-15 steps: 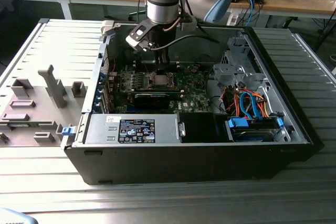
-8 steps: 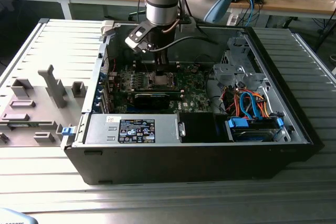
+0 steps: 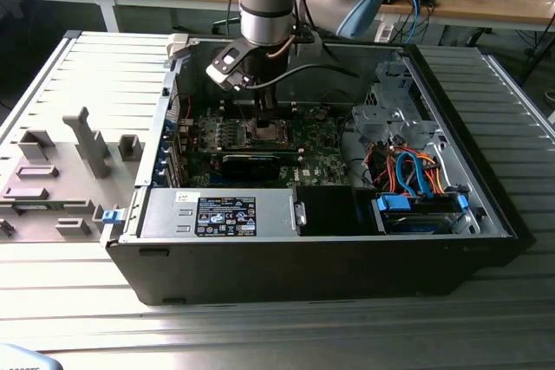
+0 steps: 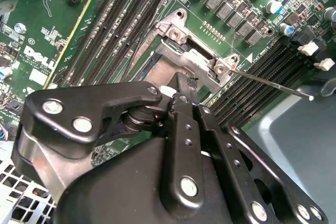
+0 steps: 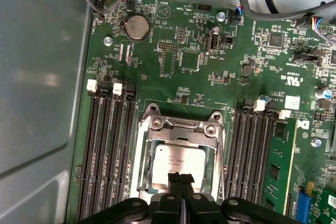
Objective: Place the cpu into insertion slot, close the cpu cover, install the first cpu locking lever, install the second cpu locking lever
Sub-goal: 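Close the cpu cover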
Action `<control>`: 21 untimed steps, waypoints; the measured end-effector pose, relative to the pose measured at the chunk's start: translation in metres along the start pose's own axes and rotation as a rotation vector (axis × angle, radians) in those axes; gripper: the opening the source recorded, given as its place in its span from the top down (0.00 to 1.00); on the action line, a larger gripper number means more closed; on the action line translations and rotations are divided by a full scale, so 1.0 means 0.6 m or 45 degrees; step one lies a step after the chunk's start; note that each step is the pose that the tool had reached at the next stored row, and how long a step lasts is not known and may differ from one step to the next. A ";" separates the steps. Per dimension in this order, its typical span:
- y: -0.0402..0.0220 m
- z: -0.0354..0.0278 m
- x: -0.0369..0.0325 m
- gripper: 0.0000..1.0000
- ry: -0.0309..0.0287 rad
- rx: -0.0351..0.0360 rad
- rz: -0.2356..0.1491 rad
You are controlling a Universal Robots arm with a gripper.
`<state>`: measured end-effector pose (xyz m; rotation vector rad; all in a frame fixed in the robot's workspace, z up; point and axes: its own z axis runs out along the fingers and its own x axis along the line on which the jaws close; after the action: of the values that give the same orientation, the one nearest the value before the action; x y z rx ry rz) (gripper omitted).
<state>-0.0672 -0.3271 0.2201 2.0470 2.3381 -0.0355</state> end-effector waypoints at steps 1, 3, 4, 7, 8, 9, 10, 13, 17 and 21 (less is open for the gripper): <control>0.000 0.001 0.000 0.89 0.0000 0.0000 0.000; 0.000 0.004 0.000 0.89 0.0001 -0.0001 0.000; 0.000 0.005 0.000 0.89 0.0000 0.0001 0.000; 0.000 0.008 0.000 0.89 0.0001 -0.0001 0.000; 0.000 0.009 0.000 0.89 0.0001 0.0000 0.000; 0.000 0.010 0.000 0.89 0.0001 -0.0001 0.000; 0.000 0.010 0.001 0.89 0.0001 0.0000 0.000; -0.001 0.014 0.001 0.89 0.0001 0.0000 0.000; -0.002 0.018 0.001 0.89 0.0000 0.0000 0.000; -0.005 0.021 0.001 0.89 0.0001 0.0000 0.000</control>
<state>-0.0702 -0.3271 0.2077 2.0470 2.3382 -0.0355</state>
